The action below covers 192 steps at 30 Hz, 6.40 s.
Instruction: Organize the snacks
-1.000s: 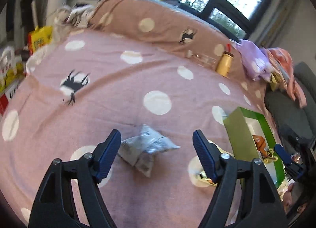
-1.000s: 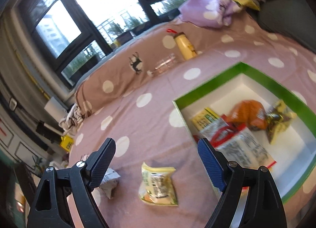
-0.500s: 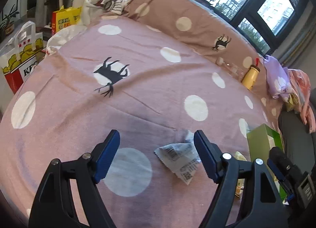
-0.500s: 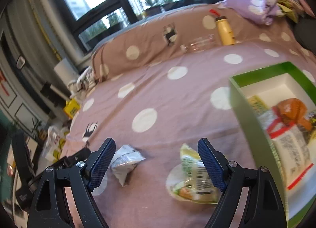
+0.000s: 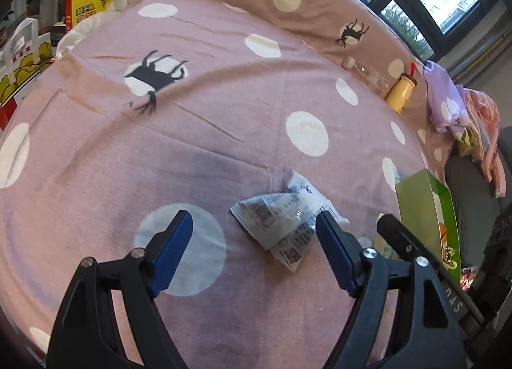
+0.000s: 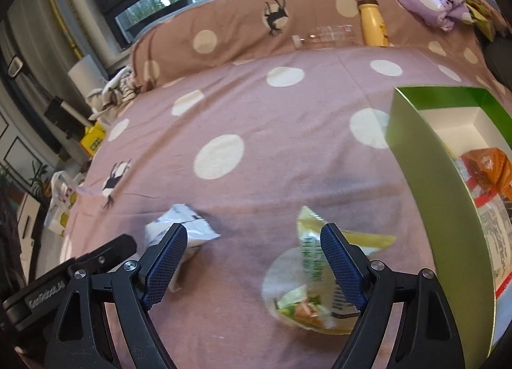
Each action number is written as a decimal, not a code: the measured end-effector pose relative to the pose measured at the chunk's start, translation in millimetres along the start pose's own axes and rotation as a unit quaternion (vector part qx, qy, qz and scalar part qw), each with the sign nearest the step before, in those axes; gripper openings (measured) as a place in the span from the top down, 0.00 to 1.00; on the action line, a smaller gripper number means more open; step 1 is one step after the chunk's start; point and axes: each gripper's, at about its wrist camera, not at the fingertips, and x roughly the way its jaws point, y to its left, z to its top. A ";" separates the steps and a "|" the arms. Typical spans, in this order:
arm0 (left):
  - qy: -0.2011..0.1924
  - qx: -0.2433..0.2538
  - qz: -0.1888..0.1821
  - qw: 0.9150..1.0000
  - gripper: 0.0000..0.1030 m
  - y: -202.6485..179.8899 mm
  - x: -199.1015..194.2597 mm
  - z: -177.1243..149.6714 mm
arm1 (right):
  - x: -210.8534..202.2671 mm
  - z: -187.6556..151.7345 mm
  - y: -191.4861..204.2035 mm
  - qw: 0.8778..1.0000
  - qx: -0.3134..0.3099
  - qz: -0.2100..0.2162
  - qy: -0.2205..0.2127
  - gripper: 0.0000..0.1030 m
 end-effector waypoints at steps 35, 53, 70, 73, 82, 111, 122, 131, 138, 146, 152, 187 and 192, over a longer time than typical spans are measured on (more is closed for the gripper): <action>-0.016 0.066 -0.025 0.997 0.80 -27.6 25.6 -2.1 | 59.3 1.3 -12.2 0.991 -0.064 -0.110 0.051 0.10; -0.039 0.054 -0.025 0.997 0.91 -18.8 6.3 -4.2 | 62.5 -6.3 -12.3 0.989 -0.066 -0.129 0.015 0.00; -0.022 0.018 0.033 0.999 0.93 -1.6 19.1 -8.5 | 62.5 -6.5 -12.7 0.989 -0.066 -0.128 0.015 0.00; -0.020 0.006 0.033 0.999 0.93 3.0 20.2 -9.3 | 62.5 -6.6 -12.7 0.989 -0.066 -0.128 0.015 0.00; -0.015 0.017 0.043 0.999 0.93 -0.4 23.7 -10.0 | 62.5 -6.5 -12.7 0.989 -0.066 -0.128 0.015 0.00; -0.001 0.015 0.029 0.999 0.91 5.1 27.6 -12.3 | 62.4 -6.5 -12.6 0.989 -0.066 -0.128 0.015 0.00; 0.000 0.016 0.028 0.999 0.90 7.0 28.4 -11.1 | 62.4 -6.5 -12.8 0.989 -0.066 -0.128 0.015 0.00; 0.001 0.017 0.030 0.999 0.90 6.4 28.8 -10.7 | 62.4 -6.5 -12.6 0.989 -0.066 -0.128 0.015 0.00; 0.001 0.017 0.029 0.999 0.90 6.4 28.1 -11.7 | 62.4 -6.6 -12.8 0.989 -0.066 -0.128 0.015 0.00; 0.001 0.021 0.034 0.999 0.90 4.7 28.5 -12.4 | 62.4 -6.5 -12.9 0.989 -0.066 -0.128 0.015 0.00; 0.001 0.021 0.034 0.999 0.90 4.6 28.4 -12.7 | 62.4 -6.4 -12.6 0.989 -0.066 -0.128 0.015 0.00; 0.002 0.024 0.035 0.999 0.90 4.8 27.7 -12.3 | 62.6 -6.9 -12.8 0.989 -0.066 -0.128 0.014 0.00; 0.002 0.023 0.035 0.999 0.90 4.6 27.8 -12.5 | 62.6 -7.0 -12.7 0.989 -0.067 -0.128 0.014 0.00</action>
